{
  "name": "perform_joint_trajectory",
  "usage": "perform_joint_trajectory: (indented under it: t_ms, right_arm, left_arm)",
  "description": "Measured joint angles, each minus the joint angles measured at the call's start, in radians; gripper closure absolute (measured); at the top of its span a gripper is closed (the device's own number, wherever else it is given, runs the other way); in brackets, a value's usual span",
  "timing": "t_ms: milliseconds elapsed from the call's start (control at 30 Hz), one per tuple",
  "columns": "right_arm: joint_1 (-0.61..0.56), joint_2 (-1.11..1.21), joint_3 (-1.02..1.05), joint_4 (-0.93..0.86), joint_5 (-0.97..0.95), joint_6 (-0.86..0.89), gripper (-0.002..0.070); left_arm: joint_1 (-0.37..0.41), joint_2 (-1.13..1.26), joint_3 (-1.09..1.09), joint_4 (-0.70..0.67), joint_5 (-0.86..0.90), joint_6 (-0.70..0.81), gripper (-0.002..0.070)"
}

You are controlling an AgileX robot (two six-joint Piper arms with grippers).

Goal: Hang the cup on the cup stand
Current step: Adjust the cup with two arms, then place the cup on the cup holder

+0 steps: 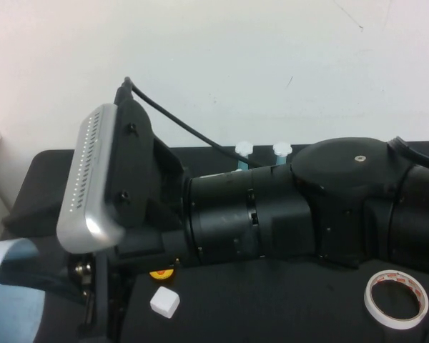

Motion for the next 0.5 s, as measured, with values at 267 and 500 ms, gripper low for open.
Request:
perform_joint_trajectory:
  t_ms: [267, 500]
  right_arm:
    - [0.0, -0.081, 0.009, -0.233, -0.079, 0.186, 0.0206]
    - [-0.002, -0.179, 0.07, -0.616, -0.016, 0.531, 0.0206]
  left_arm:
    - [0.0, 0.0, -0.008, 0.0, -0.059, 0.203, 0.0097]
    - [0.0, 0.053, -0.106, -0.002, -0.076, 0.735, 0.0097]
